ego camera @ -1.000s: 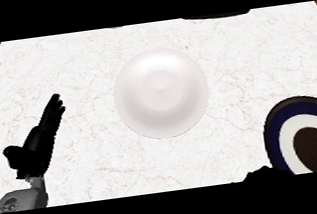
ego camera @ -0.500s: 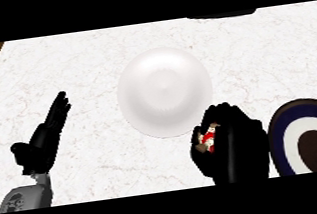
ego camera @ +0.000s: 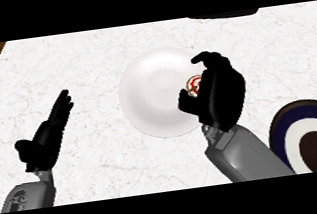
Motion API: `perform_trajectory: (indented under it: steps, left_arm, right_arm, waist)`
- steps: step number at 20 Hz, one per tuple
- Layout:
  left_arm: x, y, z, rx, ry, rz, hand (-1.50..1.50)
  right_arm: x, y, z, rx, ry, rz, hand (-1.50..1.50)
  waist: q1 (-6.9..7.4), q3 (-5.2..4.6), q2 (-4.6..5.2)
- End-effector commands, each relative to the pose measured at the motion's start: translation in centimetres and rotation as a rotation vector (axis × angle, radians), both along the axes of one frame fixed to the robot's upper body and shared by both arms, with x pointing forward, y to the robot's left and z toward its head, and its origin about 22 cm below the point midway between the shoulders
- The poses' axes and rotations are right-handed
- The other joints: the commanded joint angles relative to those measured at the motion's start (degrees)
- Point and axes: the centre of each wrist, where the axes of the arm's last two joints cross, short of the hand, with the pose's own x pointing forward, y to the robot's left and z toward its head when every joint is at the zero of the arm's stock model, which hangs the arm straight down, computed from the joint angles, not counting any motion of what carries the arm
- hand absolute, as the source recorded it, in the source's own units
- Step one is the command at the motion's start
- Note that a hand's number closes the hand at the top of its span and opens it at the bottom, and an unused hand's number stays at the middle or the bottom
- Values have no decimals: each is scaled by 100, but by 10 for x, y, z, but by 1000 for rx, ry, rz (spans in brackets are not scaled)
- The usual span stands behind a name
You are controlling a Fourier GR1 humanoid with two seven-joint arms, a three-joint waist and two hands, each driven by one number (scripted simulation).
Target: Pick the cupcake from the plate and place it in the plate
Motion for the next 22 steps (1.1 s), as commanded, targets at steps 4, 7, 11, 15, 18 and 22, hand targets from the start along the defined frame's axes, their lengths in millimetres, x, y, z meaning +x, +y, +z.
perform_trajectory:
  steps: [4, 7, 11, 15, 18, 22]
  left_arm:
    - [1, 8, 7, 5, 10, 1, 0]
    - [-5, 8, 0, 8, 9, 17, 0]
    - [-7, 5, -12, -9, 25, 24, 0]
    - [-4, 7, -2, -10, 27, 39, 0]
    - [-16, -2, -15, -19, 27, 77, 0]
    - [-17, 27, -14, 4, 30, 92, 0]
  right_arm:
    - [38, 0, -6, 286, -4, -178, -150]
    - [41, -3, -4, 358, -159, -160, -150]
    - [36, -12, -3, 489, -307, -164, -150]
    - [22, -27, -17, 634, -402, -174, -150]
    - [-7, -26, -32, 677, -437, -140, -150]
    - [-63, -36, -67, 664, -439, -130, -150]
  waist:
    - [13, 9, -35]
    - [-25, 9, -40]
    - [-204, 5, -67]
    - [-319, 14, -108]
    - [-427, 5, -139]
    - [-515, 2, -137]
